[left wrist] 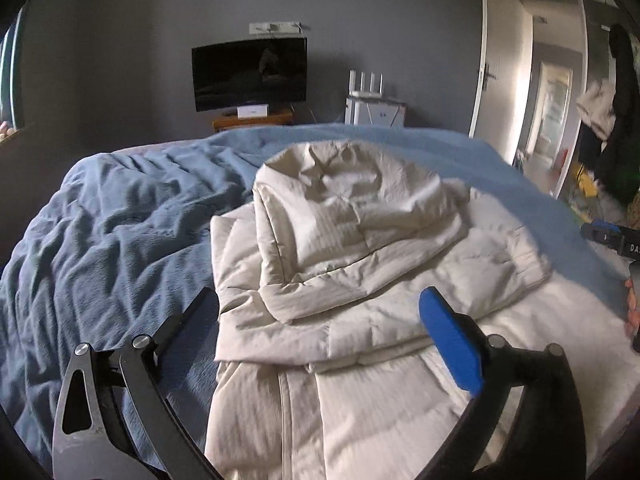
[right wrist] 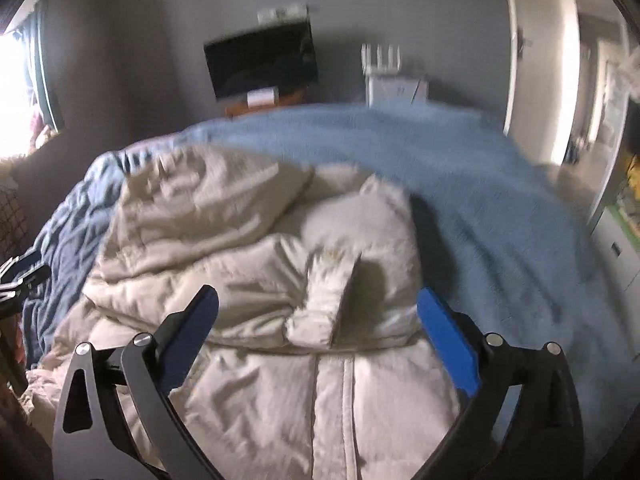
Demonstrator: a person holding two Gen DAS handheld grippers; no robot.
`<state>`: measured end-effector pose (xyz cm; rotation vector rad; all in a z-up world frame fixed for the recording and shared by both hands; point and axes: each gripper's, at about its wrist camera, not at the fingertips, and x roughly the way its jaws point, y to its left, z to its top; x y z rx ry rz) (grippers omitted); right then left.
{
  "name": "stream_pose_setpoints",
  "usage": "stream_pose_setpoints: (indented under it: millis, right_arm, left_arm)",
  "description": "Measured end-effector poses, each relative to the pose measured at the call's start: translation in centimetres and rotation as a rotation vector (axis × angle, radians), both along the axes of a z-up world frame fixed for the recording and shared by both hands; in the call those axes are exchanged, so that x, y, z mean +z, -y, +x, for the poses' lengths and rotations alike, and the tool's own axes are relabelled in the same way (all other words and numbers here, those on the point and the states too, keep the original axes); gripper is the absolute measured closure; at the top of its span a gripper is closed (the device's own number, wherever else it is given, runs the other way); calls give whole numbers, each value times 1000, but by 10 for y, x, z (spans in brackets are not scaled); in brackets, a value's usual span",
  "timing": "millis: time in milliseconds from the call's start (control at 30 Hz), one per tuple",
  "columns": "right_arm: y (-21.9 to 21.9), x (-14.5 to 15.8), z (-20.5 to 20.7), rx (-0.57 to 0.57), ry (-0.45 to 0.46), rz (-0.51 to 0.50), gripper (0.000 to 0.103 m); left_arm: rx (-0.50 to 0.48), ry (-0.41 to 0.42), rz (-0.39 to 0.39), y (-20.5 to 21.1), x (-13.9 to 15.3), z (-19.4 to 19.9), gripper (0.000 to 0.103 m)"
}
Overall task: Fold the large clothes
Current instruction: 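Open both tools and pull them back from the folded jacket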
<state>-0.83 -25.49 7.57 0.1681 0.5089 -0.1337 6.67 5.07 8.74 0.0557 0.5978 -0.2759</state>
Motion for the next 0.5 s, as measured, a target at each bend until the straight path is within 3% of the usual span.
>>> stream_pose_setpoints:
  millis: [100, 200, 367, 500]
  right_arm:
    - [-5, 27, -29, -49, 95, -41, 8]
    - [-10, 42, -46, -72, 129, -74, 8]
    - [-23, 54, -78, -117, 122, -175, 8]
    - [-30, 43, -101, -102, 73, -233, 8]
  left_arm:
    - [-11, 2, -5, -4, 13, -20, 7]
    - [-20, -16, -12, -5, 21, -36, 7]
    - [-18, -73, -19, -9, 29, -59, 7]
    - [-12, -105, 9, -16, 29, -80, 7]
